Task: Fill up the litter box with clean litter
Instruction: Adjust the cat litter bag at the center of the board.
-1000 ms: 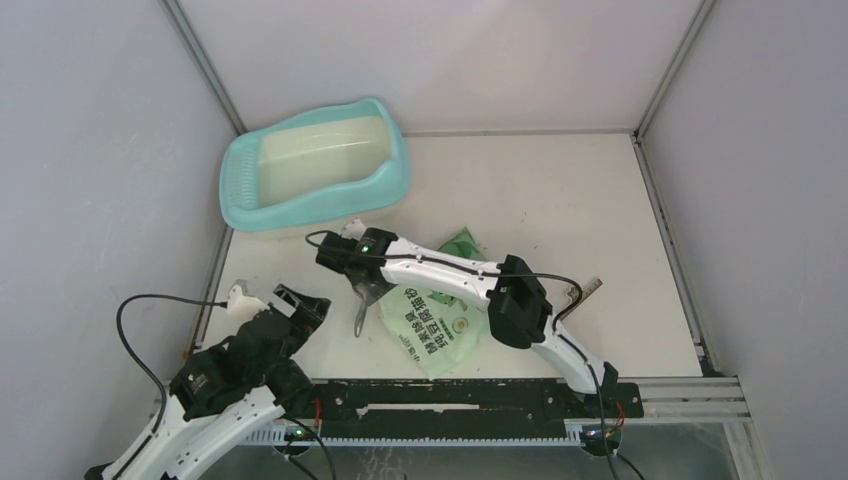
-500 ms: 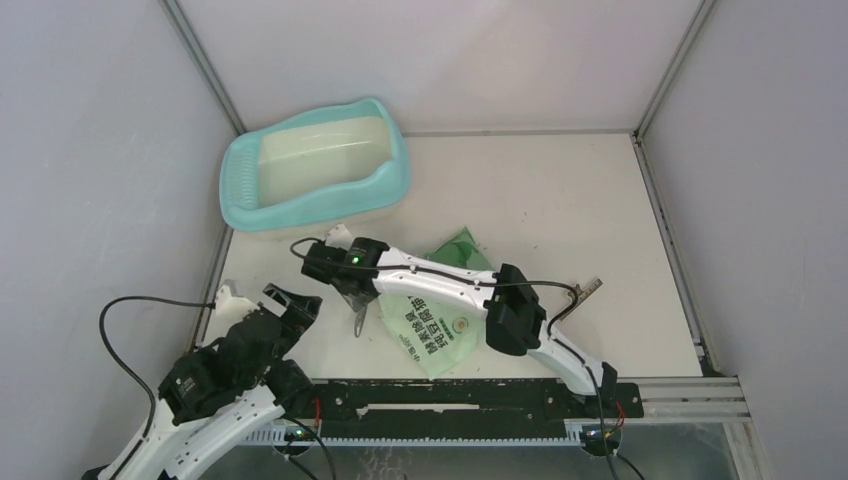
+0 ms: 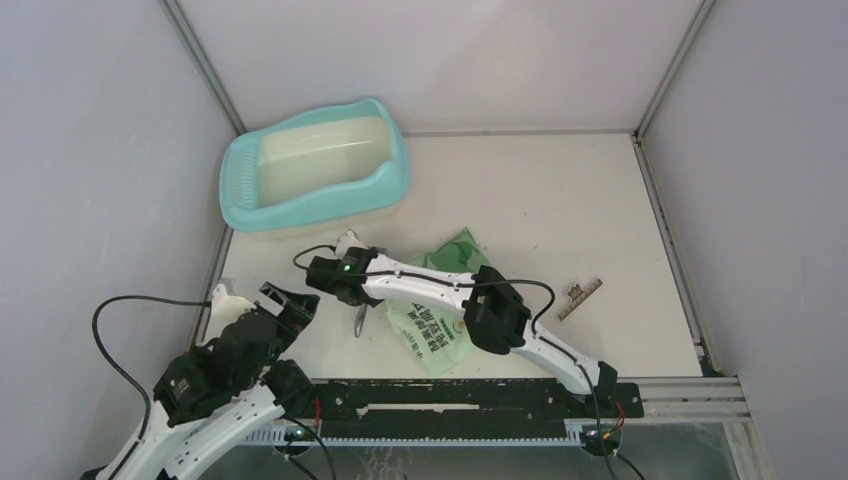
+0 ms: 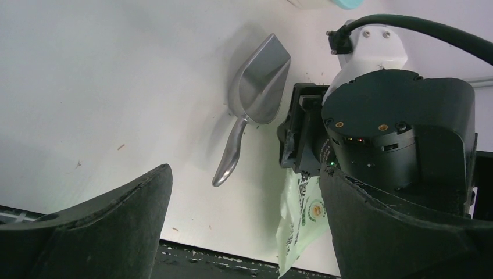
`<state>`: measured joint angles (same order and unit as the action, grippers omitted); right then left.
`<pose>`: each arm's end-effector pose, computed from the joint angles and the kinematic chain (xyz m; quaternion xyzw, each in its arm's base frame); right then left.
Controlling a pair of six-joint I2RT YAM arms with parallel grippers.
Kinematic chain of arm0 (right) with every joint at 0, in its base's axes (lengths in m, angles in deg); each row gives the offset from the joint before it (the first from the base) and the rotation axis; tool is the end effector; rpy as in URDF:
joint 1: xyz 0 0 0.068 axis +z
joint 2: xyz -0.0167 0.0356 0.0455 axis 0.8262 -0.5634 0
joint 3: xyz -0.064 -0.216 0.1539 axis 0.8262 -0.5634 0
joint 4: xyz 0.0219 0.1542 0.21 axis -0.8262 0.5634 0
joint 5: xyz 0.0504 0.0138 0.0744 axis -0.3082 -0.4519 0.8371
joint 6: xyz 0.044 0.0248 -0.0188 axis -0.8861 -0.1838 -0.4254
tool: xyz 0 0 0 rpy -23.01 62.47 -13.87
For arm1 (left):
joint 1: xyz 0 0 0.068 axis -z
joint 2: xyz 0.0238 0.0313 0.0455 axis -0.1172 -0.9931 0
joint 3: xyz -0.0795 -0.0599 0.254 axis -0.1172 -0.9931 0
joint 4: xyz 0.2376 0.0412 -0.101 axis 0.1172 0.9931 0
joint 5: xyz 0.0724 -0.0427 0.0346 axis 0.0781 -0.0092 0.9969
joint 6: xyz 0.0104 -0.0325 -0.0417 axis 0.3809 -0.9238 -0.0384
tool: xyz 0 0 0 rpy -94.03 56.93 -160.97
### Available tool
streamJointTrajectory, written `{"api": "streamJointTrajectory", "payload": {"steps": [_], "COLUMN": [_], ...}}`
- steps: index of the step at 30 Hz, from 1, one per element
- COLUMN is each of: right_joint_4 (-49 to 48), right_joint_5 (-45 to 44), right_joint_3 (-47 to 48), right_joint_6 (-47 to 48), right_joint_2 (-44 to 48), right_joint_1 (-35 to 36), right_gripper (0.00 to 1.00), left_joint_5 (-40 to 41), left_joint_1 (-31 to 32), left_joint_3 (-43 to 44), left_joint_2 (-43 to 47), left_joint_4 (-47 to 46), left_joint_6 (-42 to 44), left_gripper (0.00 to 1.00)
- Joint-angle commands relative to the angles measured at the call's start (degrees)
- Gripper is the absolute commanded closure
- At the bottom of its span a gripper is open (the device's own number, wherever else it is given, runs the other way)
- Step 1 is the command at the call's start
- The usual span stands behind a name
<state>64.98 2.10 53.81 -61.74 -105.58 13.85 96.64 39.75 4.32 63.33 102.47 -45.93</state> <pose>0.1907 0.4505 0.1972 -0.3204 0.8916 -0.1682 0.2721 0.0299 -0.0013 0.2735 -0.3395 0.8010 -0.2192 0.4417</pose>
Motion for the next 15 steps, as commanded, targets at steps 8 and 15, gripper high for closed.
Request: {"api": "streamJointTrajectory", "payload": {"steps": [8,15], "right_joint_4": [5.0,0.7], "right_joint_5": [-6.0,-6.0], "right_joint_3": [1.0,-5.9], "right_joint_6": [-3.1,-1.1], "right_joint_2": [3.7,22.3], "right_joint_1": [-5.0,-10.9], "right_gripper": [1.0,1.0], "left_joint_5": [0.8,-0.1], "left_joint_1": [-0.2,-0.2], "left_joint_3": [2.9,2.8], "left_joint_2": [-2.5,-3.6], "left_joint_4": [-1.8,-3.7], "left_joint_6": [2.1,3.2], "left_gripper": [0.0,0.0]}}
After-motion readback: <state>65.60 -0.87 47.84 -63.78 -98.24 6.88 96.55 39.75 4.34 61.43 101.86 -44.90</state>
